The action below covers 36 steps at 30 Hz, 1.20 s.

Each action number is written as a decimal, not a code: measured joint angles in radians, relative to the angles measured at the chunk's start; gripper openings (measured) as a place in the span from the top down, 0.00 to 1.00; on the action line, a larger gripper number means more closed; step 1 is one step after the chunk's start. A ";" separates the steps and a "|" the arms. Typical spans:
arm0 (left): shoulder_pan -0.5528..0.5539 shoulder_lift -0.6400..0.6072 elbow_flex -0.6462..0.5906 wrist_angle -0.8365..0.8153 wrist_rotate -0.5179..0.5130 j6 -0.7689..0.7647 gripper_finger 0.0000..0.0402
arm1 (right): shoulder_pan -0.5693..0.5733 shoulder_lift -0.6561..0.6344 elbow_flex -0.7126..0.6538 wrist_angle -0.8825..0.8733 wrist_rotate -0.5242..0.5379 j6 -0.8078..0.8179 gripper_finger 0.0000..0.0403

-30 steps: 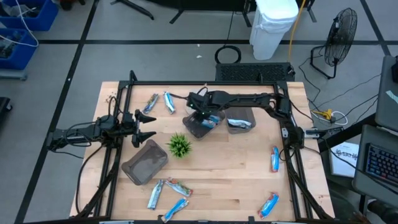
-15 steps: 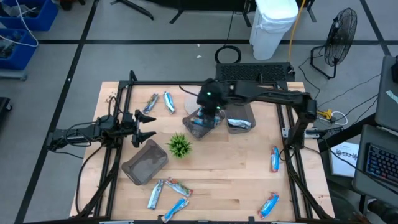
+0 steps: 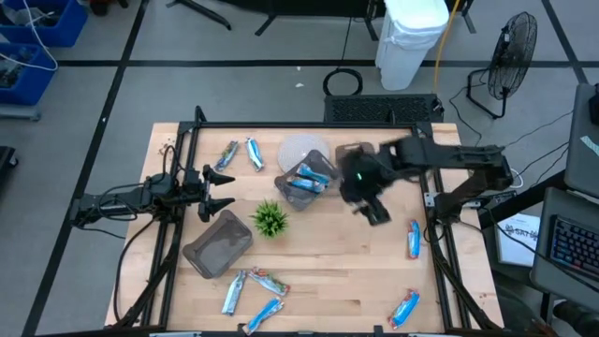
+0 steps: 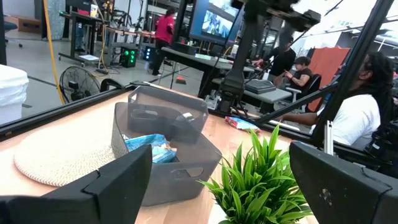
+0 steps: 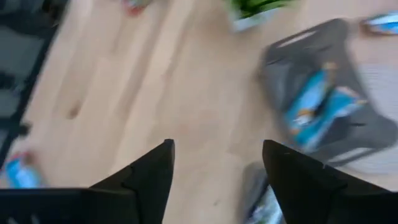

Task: Pick and place Granola Bars by type
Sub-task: Put the red granola bar into the bottom black bin

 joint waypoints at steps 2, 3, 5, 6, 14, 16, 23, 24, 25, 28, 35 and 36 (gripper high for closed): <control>0.000 0.000 0.000 0.000 0.000 0.000 0.06 | 0.070 -0.021 -0.035 -0.038 -0.001 0.015 0.39; 0.000 0.000 0.000 0.000 0.000 0.000 0.06 | 0.107 -0.032 -0.057 -0.051 -0.001 0.027 0.39; 0.000 0.000 0.000 0.000 0.000 0.000 0.06 | 0.186 -0.058 -0.107 -0.069 -0.002 0.055 0.38; 0.000 0.000 0.000 0.000 0.000 0.000 0.06 | 0.225 -0.069 -0.134 -0.076 -0.002 0.070 0.38; 0.000 0.000 0.000 0.000 0.000 0.000 0.06 | 0.533 -0.143 -0.373 -0.036 -0.005 0.285 0.38; 0.000 0.000 0.000 0.000 0.000 0.000 0.06 | 0.602 -0.144 -0.421 -0.003 -0.004 0.335 0.38; 0.000 0.000 0.000 0.000 0.000 0.000 0.06 | 0.798 -0.144 -0.572 0.245 -0.006 0.506 0.38; 0.000 0.000 0.000 0.000 0.000 0.000 0.06 | 0.820 -0.143 -0.592 0.282 -0.006 0.529 0.38; 0.000 0.000 0.000 0.000 0.000 0.000 0.06 | 0.837 -0.141 -0.612 0.318 -0.007 0.549 0.38; 0.000 0.000 0.000 0.000 0.000 0.000 0.06 | 0.877 -0.114 -0.653 0.399 -0.044 0.582 0.38; 0.000 0.000 0.000 0.000 0.000 0.000 0.06 | 0.930 -0.050 -0.694 0.519 -0.055 0.589 0.38; 0.000 0.000 0.000 0.000 0.000 0.000 0.06 | 0.929 -0.040 -0.694 0.530 -0.055 0.583 0.38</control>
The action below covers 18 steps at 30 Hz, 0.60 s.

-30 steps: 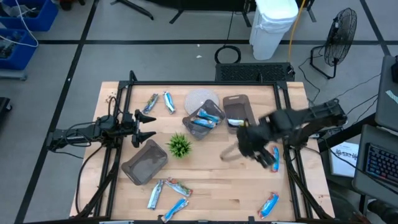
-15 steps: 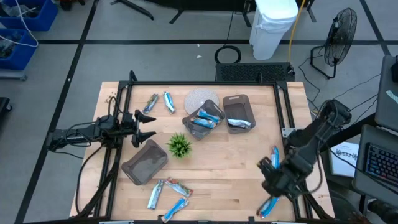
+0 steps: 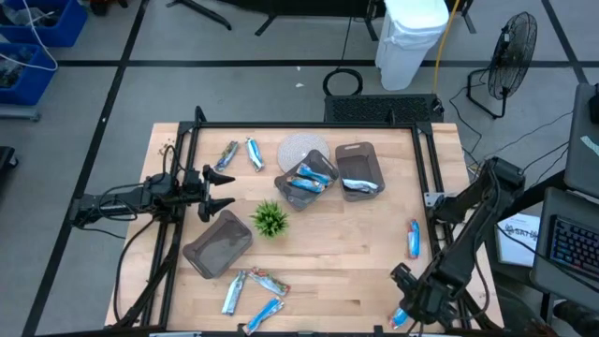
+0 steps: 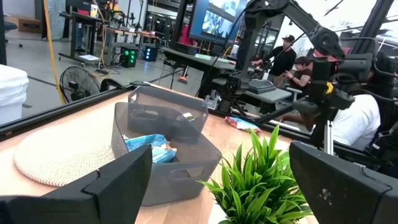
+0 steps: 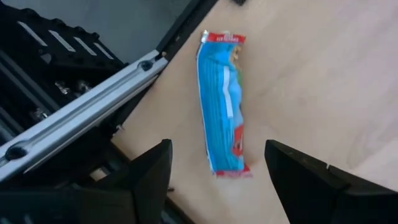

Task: Pick and place Granola Bars by type
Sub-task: Put the red granola bar into the bottom black bin

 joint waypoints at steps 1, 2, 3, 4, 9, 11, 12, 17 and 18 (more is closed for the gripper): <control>0.000 0.000 0.000 0.000 0.000 0.000 0.06 | 0.000 0.009 0.000 0.010 0.000 -0.007 0.38; 0.000 0.000 0.000 0.000 0.000 0.000 0.06 | -0.001 0.021 0.000 0.021 0.001 -0.016 0.38; 0.000 0.000 0.000 0.000 0.000 0.000 0.06 | -0.001 0.033 0.000 0.030 0.001 -0.020 0.38; 0.000 0.000 0.000 0.000 0.000 0.000 0.06 | -0.001 0.042 0.000 0.038 0.001 -0.023 0.38; 0.000 0.000 0.000 0.000 0.000 0.000 0.06 | 0.007 0.080 0.000 0.054 0.000 -0.053 0.38; 0.000 0.000 0.000 0.000 0.000 0.000 0.06 | 0.008 0.098 0.000 0.054 -0.001 -0.058 0.38; 0.000 0.000 0.000 0.000 0.000 0.000 0.06 | 0.009 0.109 0.000 0.056 -0.002 -0.058 0.38; 0.000 0.000 0.000 0.000 0.000 0.000 0.06 | 0.008 0.169 0.000 0.086 -0.018 -0.073 0.38; 0.000 0.000 0.000 0.000 0.000 0.000 0.06 | 0.008 0.179 0.000 0.096 -0.037 -0.074 0.38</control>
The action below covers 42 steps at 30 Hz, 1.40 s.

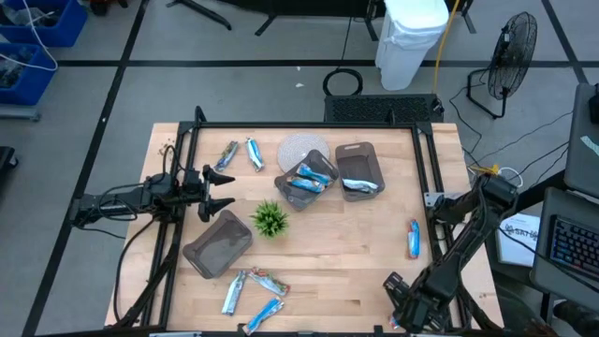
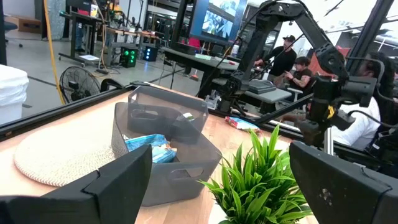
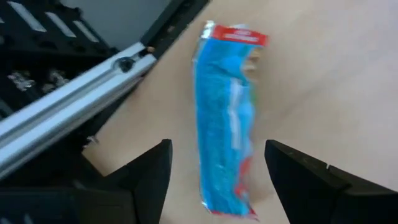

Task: Pick and place Granola Bars by type
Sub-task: Put the red granola bar into the bottom black bin

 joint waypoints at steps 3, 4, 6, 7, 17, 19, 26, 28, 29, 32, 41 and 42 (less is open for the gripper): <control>0.000 0.000 0.000 0.000 0.000 0.000 0.06 | 0.004 0.024 0.000 0.018 -0.038 0.001 0.38; 0.000 0.000 0.000 0.000 0.000 0.000 0.06 | 0.004 0.029 0.000 0.020 -0.044 0.000 0.38; 0.000 0.000 0.000 0.000 0.000 0.000 0.06 | 0.004 0.041 0.000 0.026 -0.044 0.000 0.38; 0.000 0.000 0.000 0.000 0.000 0.000 0.06 | 0.004 0.047 0.000 0.026 -0.043 0.000 0.38; 0.000 0.000 0.000 0.000 0.000 0.000 0.06 | 0.004 0.087 0.000 0.040 -0.044 0.001 0.40; 0.000 0.000 0.000 0.000 0.000 0.000 0.06 | 0.003 0.087 0.000 0.040 -0.044 0.001 0.43; 0.000 0.000 0.000 0.000 0.000 0.000 0.06 | -0.003 0.087 0.000 0.040 -0.043 0.001 0.63; 0.000 0.000 0.000 0.000 0.000 0.000 0.06 | -0.005 0.087 0.000 0.040 -0.043 0.001 0.70; 0.000 0.000 0.000 0.000 0.000 0.000 0.06 | -0.008 0.087 0.000 0.040 -0.042 0.002 0.74; 0.000 0.000 0.000 0.000 0.000 0.000 0.06 | -0.018 0.086 0.000 0.040 -0.042 0.001 0.85; 0.000 0.000 0.000 0.000 0.000 0.000 0.06 | -0.050 0.077 0.000 0.040 -0.011 -0.003 0.98; 0.000 0.000 0.000 0.000 0.000 0.000 0.06 | -0.056 0.071 0.000 0.039 -0.011 -0.002 0.98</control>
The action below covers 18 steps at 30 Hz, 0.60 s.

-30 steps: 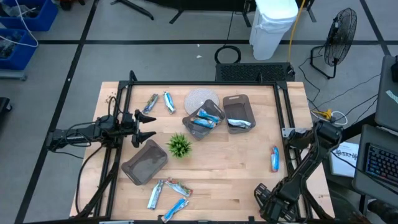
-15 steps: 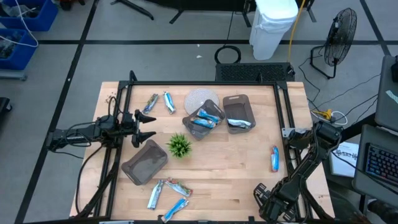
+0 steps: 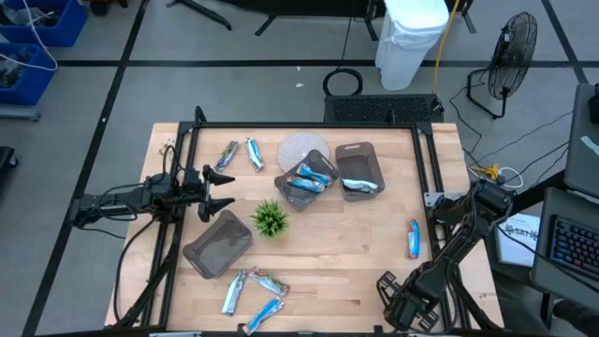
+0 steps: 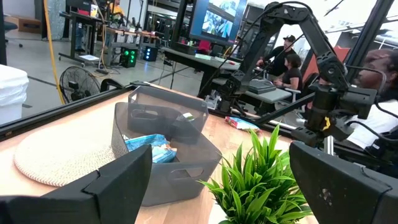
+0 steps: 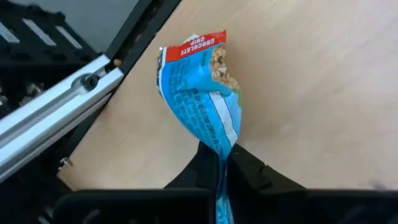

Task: Pick and place Granola Bars by type
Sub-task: Put the red granola bar into the bottom black bin

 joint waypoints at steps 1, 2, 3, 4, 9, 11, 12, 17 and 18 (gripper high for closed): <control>0.000 0.000 0.000 0.000 0.000 0.000 0.06 | -0.005 -0.008 0.000 0.000 0.002 0.000 0.99; 0.000 0.000 0.000 0.000 0.000 0.000 0.06 | -0.013 -0.020 0.000 -0.001 0.003 0.000 0.99; 0.000 0.000 0.000 0.000 0.000 0.000 0.06 | -0.021 -0.032 0.000 -0.001 0.003 0.004 0.99; 0.000 0.000 0.000 0.000 0.000 0.000 0.06 | -0.032 -0.045 0.000 0.000 0.003 0.008 0.99; 0.000 0.000 0.000 0.000 0.000 0.000 0.06 | -0.101 -0.126 0.000 -0.032 0.040 0.046 0.99; 0.000 0.000 0.000 0.000 0.000 0.000 0.06 | -0.137 -0.167 0.000 -0.052 0.083 0.064 1.00; 0.000 0.000 0.000 0.000 0.000 0.000 0.06 | -0.156 -0.189 0.000 -0.057 0.103 0.072 1.00; 0.000 0.000 0.000 0.000 0.000 0.000 0.06 | -0.275 -0.283 0.000 -0.046 0.185 0.107 1.00; 0.000 0.000 0.000 0.000 0.000 0.000 0.06 | -0.303 -0.299 0.000 -0.040 0.200 0.109 1.00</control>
